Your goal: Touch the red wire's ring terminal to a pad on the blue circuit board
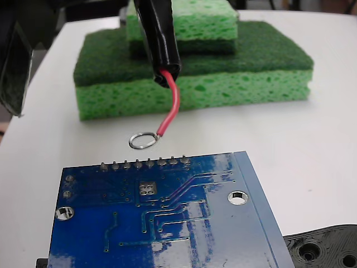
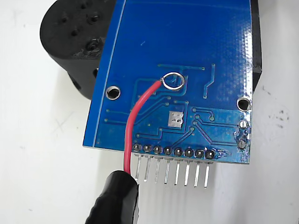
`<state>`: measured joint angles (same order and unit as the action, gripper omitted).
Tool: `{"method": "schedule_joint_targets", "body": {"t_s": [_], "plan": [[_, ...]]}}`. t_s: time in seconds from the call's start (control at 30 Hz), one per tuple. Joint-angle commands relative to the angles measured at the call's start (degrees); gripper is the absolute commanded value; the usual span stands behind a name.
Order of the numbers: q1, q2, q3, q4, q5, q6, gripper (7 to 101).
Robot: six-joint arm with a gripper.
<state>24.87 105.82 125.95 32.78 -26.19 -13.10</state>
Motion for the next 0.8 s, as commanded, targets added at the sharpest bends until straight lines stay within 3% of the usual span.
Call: {"method": "schedule_joint_targets", "body": {"t_s": [0.03, 0.8], "plan": [[0.0, -0.1, -0.6, -0.1, -0.4, -0.1, 100.3], [0.2, -1.4, 0.0, 0.1, -0.6, -0.1, 100.3]]}}
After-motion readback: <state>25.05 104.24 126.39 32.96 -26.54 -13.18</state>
